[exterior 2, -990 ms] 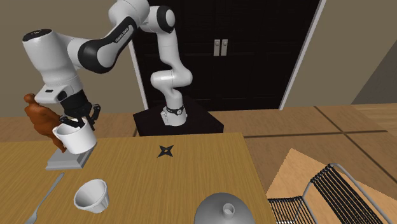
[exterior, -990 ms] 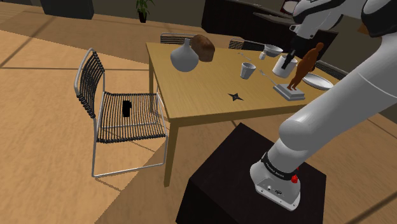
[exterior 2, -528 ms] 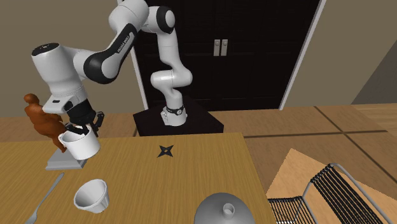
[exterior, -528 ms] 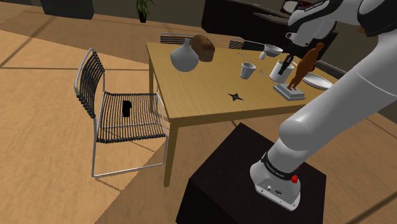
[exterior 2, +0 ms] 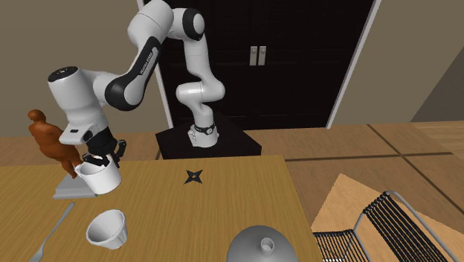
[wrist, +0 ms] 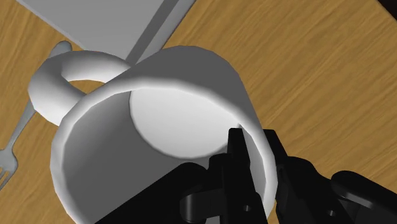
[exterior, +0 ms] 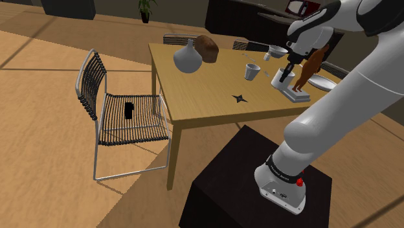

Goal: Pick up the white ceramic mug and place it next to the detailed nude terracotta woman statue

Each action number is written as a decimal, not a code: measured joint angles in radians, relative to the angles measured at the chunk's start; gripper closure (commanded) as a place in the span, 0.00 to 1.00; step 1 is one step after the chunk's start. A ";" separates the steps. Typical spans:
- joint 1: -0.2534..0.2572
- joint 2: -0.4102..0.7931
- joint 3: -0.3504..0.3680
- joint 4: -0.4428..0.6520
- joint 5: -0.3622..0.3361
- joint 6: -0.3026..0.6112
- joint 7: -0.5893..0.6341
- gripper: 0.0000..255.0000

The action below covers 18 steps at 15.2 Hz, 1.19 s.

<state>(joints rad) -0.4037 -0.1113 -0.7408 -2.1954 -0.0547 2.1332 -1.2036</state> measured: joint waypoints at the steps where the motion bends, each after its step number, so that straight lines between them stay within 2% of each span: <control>1: 0.002 0.009 -0.001 -0.007 0.009 0.016 -0.007 1.00; 7: 0.005 0.053 -0.007 -0.045 0.049 0.090 -0.039 1.00; 13: 0.001 0.059 -0.008 -0.046 0.053 0.097 -0.044 1.00; 14: 0.001 0.057 -0.007 -0.047 0.051 0.096 -0.041 0.00; 18: -0.003 0.059 -0.011 -0.052 0.047 0.098 -0.039 0.00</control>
<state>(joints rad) -0.4063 -0.0526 -0.7515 -2.2479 -0.0080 2.2309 -1.2430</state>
